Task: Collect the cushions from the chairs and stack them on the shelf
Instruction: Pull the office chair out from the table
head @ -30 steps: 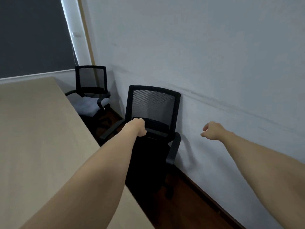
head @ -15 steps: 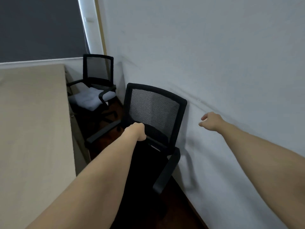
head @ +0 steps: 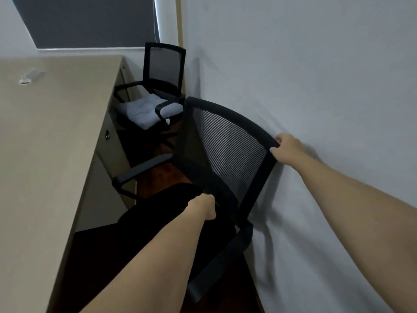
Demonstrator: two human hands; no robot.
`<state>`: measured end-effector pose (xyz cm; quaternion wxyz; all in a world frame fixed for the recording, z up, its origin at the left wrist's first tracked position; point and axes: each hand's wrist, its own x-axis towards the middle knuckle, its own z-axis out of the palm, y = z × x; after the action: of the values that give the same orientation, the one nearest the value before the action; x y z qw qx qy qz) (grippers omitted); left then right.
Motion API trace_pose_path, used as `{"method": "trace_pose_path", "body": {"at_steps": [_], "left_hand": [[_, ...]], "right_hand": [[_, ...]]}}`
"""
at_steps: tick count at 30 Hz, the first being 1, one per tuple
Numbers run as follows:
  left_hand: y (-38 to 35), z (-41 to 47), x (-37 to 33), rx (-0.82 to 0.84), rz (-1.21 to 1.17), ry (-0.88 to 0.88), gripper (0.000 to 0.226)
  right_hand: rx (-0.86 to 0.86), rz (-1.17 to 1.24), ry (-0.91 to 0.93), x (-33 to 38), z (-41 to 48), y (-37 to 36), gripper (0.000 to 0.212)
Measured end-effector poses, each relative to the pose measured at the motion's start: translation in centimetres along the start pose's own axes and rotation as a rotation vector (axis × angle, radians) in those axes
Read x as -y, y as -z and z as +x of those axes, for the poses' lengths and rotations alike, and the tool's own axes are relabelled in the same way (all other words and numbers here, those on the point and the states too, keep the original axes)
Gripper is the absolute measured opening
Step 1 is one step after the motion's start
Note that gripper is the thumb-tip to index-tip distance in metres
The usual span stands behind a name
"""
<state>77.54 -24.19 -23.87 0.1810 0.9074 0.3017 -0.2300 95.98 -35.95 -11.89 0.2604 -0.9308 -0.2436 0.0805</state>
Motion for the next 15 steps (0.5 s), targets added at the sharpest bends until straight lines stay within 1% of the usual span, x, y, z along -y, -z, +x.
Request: {"method": "trace_pose_path", "body": {"at_steps": [4,8,11,15], "left_hand": [[-3.1,4.4,-0.7,0.076,-0.029,-0.032,0.052],[-6.9,7.0,-1.7,0.173,-0.066,-0.070,0.048],[-10.2,7.7,-2.6,0.257,-0.080,-0.086,0.053],[-14.6,7.4,-2.9,0.340,-0.077,-0.074,0.066]], "right_hand": [[-0.014,-0.109,0.033,-0.7,3.8,-1.9,0.041],[0.001,-0.207,0.050,-1.9,5.4,-3.7,0.035],[-0.056,-0.233,0.035,-2.0,5.9,-4.3,0.035],[-0.096,-0.262,0.031,-2.5,5.7,-4.1,0.037]]}}
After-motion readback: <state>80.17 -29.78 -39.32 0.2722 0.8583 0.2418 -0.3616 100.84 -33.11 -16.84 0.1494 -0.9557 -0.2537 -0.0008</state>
